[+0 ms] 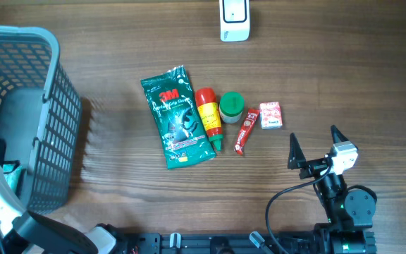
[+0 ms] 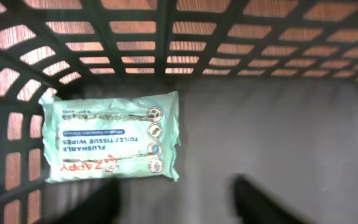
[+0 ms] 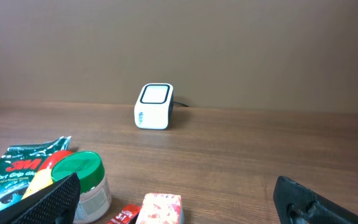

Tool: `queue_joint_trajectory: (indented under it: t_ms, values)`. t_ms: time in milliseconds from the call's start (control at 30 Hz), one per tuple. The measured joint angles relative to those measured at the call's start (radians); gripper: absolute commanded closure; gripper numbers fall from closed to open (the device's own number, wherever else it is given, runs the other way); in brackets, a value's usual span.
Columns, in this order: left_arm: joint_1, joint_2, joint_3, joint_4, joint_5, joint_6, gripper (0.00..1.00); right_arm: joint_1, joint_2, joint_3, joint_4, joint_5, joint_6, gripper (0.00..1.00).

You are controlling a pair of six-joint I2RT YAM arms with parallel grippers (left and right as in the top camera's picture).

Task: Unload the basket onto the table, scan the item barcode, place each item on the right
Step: 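Reach left gripper into basket and grasp mint-green toilet wipes pack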

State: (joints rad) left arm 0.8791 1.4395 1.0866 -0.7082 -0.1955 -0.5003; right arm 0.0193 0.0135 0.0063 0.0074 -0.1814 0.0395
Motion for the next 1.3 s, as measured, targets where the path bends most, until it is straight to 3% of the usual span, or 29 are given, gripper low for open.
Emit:
queue_joint_trajectory:
  t_ms: [167,233,300,467,600,833,933,1133,1300]
  values:
    - [0.0,0.02,0.0,-0.019,0.0,0.251,0.02,0.0,0.0,0.0,0.0,0.0,0.0,0.01]
    - [0.0,0.039,0.0,-0.069,0.0,0.393,0.13,0.0,0.0,0.0,0.0,0.0,0.0,0.01]
    - [0.0,0.058,0.0,-0.114,0.0,0.58,0.16,0.0,0.0,0.0,0.0,0.0,-0.003,0.0]
    - [0.0,0.066,0.0,-0.159,-0.001,0.786,0.14,0.0,0.0,0.0,0.0,0.0,-0.003,0.0]
    - [0.0,0.069,0.0,-0.167,-0.049,0.902,0.13,0.0,0.0,0.0,0.0,0.0,-0.003,0.0]
    - [0.029,0.07,-0.004,-0.164,-0.124,0.991,0.12,0.0,0.0,0.0,0.0,0.0,-0.003,0.0]
    - [0.035,0.07,-0.031,-0.155,-0.133,1.076,0.0,0.0,0.0,0.0,0.0,0.0,-0.003,0.0]
    - [0.036,0.07,-0.05,-0.146,-0.121,1.291,0.0,0.0,0.0,0.0,0.0,0.0,-0.003,0.0]
    - [0.069,0.073,-0.052,-0.018,-0.113,1.425,0.0,0.0,0.0,0.0,0.0,0.0,-0.003,0.0]
